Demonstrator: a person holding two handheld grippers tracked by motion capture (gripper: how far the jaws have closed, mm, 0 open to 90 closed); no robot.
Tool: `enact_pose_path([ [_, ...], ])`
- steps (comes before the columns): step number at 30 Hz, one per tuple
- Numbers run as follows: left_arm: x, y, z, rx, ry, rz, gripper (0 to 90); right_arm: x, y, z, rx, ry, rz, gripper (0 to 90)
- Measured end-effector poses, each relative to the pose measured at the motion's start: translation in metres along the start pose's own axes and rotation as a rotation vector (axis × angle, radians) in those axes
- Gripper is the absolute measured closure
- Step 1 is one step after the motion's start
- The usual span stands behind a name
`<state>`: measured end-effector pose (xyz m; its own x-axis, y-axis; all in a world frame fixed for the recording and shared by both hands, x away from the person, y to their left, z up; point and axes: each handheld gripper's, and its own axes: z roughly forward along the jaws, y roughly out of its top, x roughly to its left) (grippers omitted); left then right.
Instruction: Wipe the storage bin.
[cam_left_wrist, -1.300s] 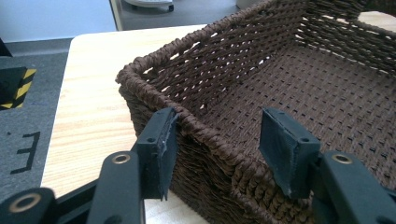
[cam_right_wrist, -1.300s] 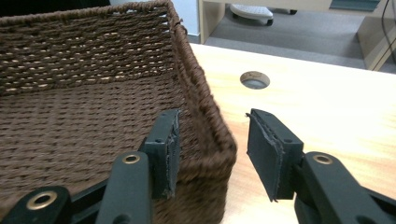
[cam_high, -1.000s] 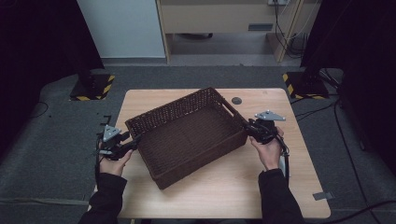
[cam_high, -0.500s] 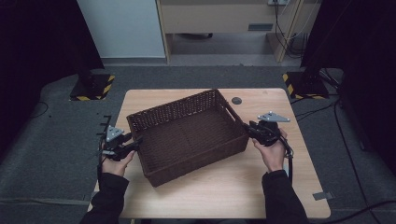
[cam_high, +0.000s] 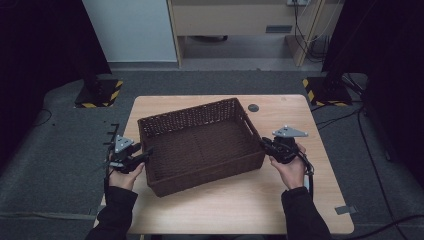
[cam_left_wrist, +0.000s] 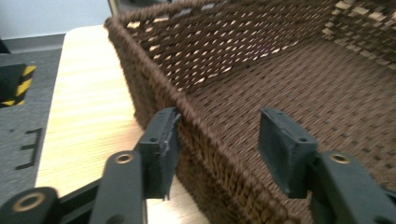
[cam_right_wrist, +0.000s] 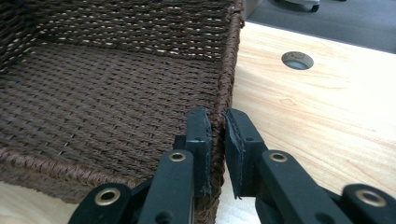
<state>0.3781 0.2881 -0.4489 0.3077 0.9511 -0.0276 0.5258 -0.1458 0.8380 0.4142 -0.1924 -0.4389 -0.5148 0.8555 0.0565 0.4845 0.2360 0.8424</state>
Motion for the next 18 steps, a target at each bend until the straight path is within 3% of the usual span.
enact_pose_path([
  [6,0.007,-0.002,0.008,0.016,-0.006,-0.016,50.9,-0.003,0.008,0.007,-0.052,0.008,0.013,73.9],
  [9,0.011,-0.001,0.010,0.010,-0.002,-0.028,51.5,-0.004,0.011,0.017,-0.043,0.004,0.003,72.8],
  [12,0.012,-0.001,0.010,0.009,0.001,-0.027,49.1,-0.004,0.010,0.022,-0.040,0.025,0.009,78.8],
  [18,0.006,-0.001,0.006,0.022,-0.013,0.004,49.3,0.001,0.006,0.017,-0.035,0.018,0.003,80.3],
])
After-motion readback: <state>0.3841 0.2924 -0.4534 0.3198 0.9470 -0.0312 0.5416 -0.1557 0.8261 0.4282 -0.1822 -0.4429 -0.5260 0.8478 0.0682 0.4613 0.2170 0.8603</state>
